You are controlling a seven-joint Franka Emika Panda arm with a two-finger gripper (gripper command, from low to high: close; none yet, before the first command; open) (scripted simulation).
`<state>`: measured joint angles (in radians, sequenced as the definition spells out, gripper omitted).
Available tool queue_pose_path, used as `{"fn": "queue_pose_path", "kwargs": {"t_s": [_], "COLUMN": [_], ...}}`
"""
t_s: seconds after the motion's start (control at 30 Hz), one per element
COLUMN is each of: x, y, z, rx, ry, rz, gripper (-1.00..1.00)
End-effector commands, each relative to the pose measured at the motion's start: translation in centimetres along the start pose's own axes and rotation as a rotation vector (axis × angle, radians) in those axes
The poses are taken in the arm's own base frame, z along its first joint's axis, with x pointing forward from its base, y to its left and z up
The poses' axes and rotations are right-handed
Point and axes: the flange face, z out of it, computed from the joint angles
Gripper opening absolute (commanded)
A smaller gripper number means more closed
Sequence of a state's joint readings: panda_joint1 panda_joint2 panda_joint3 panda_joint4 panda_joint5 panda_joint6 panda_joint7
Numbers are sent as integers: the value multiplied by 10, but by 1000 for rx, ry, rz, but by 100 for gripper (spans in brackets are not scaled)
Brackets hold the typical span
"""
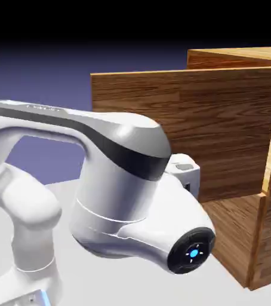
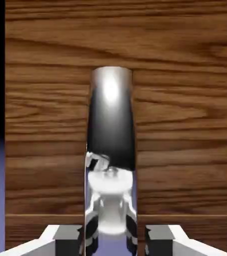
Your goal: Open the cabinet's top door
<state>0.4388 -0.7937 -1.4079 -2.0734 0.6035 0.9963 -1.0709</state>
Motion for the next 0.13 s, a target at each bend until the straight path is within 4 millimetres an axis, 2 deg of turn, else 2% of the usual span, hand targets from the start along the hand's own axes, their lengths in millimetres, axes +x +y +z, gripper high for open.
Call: {"fn": "queue_pose_path", "kwargs": {"t_s": [0.0, 0.03, 0.07, 0.1], "x": [2, 2, 2, 2], "y": [2, 2, 2, 2], "z": [-6, -7, -7, -7], "rx": [11, 13, 13, 13], "ry": [-11, -13, -13, -13], "rz": [0, 0, 0, 0], "gripper": [-100, -100, 100, 100]}}
